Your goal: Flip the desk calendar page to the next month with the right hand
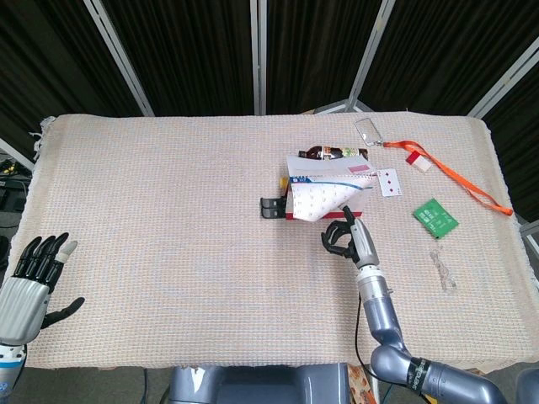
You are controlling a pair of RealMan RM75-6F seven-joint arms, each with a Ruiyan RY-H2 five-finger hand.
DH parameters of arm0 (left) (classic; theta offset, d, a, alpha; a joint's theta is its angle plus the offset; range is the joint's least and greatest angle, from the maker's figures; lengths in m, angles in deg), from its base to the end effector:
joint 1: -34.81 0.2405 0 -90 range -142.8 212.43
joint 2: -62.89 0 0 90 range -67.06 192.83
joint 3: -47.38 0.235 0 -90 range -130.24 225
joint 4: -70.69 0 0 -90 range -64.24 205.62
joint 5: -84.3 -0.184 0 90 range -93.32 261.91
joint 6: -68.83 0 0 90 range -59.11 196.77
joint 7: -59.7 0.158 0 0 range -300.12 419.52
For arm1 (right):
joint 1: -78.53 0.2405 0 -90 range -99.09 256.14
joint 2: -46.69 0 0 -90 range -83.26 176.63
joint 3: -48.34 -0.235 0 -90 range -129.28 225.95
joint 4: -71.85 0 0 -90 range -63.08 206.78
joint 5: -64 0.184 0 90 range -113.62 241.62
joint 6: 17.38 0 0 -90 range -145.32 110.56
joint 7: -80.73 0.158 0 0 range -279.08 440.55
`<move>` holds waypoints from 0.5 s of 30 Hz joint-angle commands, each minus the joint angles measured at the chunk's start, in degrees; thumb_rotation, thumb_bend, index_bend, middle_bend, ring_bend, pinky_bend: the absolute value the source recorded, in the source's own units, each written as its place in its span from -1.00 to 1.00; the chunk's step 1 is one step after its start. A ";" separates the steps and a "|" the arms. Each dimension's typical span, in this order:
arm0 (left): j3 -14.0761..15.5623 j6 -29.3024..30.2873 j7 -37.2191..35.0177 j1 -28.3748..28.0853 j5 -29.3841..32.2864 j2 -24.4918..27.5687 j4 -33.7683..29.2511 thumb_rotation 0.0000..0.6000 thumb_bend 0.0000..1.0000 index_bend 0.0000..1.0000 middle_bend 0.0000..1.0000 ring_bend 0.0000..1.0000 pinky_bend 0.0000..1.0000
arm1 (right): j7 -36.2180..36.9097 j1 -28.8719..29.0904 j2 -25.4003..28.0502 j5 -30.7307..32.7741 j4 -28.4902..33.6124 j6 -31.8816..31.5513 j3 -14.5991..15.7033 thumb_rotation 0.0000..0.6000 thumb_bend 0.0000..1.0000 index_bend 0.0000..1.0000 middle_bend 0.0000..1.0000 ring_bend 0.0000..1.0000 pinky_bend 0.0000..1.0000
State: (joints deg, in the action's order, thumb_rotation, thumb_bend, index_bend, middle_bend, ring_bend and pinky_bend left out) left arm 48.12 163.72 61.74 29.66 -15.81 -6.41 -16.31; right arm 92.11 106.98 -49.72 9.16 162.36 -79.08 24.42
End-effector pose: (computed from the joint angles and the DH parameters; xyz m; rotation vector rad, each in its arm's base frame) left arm -0.2490 0.1758 0.1545 -1.5365 -0.6951 -1.0894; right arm -0.1549 -0.3219 0.0156 0.9864 -1.7860 1.4410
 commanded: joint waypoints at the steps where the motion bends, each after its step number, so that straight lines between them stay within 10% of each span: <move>1: 0.02 0.05 0.24 0.02 -0.11 -0.07 -0.06 1.00 -0.88 -1.00 -1.00 -1.00 -1.00 | -0.29 -1.97 3.11 -6.17 5.68 -5.80 -0.62 1.00 -0.26 -0.59 0.13 0.19 -0.16; 15: -0.08 -0.35 1.80 -0.16 -0.27 -0.73 -0.20 1.00 -0.87 -1.00 -1.00 -1.00 -1.00 | -4.39 -1.97 14.62 -11.36 11.40 -7.89 -3.87 1.00 -0.33 -0.63 -0.50 -0.73 -0.90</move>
State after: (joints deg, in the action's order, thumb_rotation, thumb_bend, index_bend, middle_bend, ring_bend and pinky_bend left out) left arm 48.04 163.37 63.53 29.50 -16.09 -7.13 -16.51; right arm 88.92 104.00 -36.56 -3.47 174.58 -89.02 21.17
